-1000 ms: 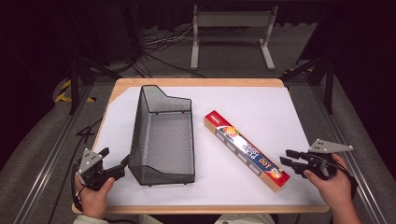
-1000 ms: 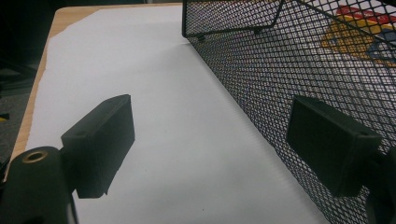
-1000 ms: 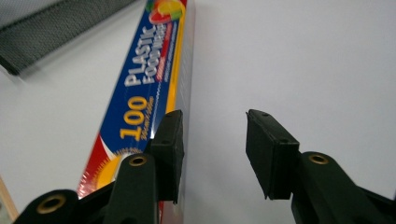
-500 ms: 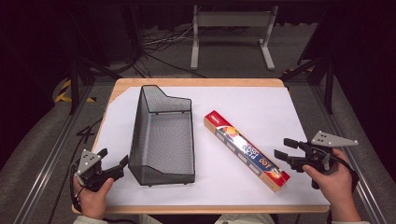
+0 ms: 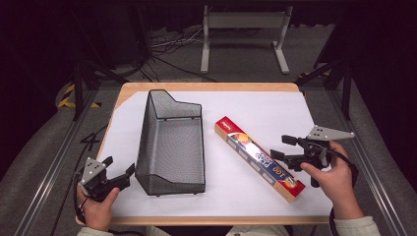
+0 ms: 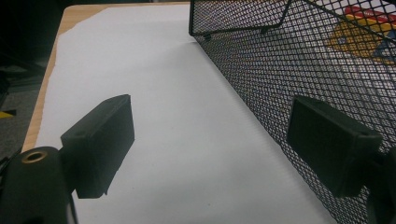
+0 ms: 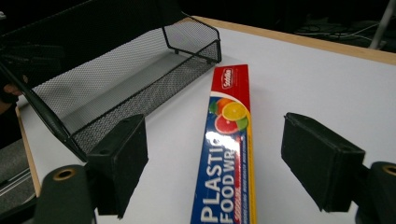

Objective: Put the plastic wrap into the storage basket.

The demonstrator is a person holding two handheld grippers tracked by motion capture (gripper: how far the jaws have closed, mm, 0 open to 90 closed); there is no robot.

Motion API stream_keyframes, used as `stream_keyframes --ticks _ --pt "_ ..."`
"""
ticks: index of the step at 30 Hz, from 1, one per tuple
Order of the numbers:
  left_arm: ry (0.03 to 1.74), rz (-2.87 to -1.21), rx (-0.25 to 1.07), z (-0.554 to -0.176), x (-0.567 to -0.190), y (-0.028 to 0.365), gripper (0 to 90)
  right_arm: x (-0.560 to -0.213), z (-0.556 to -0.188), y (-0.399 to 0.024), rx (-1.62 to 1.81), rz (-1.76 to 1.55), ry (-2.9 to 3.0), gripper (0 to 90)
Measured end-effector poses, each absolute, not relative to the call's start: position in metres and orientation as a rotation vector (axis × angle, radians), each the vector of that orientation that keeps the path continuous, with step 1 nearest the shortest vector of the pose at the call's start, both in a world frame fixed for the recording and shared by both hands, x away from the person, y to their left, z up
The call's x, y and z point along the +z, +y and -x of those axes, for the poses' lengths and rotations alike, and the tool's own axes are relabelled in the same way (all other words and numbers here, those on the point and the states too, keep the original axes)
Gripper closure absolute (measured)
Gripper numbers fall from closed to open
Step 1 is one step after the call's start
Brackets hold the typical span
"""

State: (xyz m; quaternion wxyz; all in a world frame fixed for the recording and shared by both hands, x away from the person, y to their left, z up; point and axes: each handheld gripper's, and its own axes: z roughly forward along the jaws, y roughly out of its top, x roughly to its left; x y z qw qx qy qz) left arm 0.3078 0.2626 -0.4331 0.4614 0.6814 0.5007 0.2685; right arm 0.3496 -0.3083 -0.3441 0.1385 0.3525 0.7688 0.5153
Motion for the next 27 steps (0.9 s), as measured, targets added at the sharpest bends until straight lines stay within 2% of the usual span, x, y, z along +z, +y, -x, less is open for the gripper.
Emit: stream_keyframes --ticks 10,27 --pt "1.228 -1.677 0.659 -0.308 -0.433 0.263 15.9 -0.345 -0.372 -0.28 1.429 -1.034 2.266 18.1" --pt "1.227 -1.684 0.656 -0.308 -0.434 0.262 15.8 -0.385 -0.397 -0.257 1.158 -1.142 2.387 14.1"
